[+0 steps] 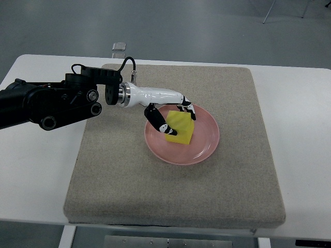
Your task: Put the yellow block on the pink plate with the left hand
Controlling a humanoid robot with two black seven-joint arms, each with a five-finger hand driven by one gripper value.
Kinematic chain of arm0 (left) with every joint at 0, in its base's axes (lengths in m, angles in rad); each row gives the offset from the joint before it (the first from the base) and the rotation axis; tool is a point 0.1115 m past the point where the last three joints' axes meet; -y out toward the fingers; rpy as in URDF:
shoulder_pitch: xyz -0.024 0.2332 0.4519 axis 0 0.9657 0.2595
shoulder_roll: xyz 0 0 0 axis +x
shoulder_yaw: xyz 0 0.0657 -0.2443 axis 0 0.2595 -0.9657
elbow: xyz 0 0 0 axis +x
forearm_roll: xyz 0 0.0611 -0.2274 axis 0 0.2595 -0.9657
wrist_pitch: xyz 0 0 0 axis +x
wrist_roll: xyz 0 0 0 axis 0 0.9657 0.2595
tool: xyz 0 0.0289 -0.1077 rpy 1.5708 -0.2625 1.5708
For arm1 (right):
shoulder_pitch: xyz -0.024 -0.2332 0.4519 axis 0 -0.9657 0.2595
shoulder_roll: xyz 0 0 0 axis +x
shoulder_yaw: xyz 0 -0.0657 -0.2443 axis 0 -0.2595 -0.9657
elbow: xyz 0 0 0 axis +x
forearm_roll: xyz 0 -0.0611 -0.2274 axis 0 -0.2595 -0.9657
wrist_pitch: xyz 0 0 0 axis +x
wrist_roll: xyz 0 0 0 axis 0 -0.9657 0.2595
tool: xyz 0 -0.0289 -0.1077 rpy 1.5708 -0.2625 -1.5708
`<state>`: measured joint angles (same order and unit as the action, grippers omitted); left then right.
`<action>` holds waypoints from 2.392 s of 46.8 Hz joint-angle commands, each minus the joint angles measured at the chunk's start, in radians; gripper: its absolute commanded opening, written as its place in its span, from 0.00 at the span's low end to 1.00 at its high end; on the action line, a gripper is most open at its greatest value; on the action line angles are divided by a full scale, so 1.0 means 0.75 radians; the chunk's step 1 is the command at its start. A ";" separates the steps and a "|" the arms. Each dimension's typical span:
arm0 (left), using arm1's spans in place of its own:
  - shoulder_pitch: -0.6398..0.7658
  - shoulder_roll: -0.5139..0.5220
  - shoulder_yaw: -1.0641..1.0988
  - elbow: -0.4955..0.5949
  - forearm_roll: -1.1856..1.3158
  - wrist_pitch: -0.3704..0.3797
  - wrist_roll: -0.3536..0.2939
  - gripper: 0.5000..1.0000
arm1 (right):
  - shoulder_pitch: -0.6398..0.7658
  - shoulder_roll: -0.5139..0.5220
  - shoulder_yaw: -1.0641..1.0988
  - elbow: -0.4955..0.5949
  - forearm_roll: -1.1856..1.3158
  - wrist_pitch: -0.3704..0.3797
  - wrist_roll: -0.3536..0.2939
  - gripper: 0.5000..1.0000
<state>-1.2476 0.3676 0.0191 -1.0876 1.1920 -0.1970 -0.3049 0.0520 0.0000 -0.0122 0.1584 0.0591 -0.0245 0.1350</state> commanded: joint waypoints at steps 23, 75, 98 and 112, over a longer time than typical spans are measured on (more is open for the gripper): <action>-0.028 0.068 -0.038 0.027 -0.021 0.007 0.000 0.92 | 0.000 0.000 0.000 0.002 0.001 0.000 0.000 0.85; 0.150 -0.163 -0.265 0.980 -0.785 0.224 0.016 0.91 | 0.000 0.000 0.000 -0.001 -0.001 0.000 0.000 0.85; 0.187 -0.179 -0.406 0.992 -1.342 0.199 0.016 0.90 | -0.002 0.000 0.000 -0.001 0.001 0.000 0.000 0.85; 0.314 -0.228 -0.694 1.023 -1.397 0.138 -0.011 0.93 | 0.000 0.000 0.002 -0.001 -0.001 0.000 0.000 0.85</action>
<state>-1.0272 0.1964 -0.4339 -0.3212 0.1532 -0.0631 -0.3128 0.0513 0.0000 -0.0123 0.1581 0.0586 -0.0245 0.1350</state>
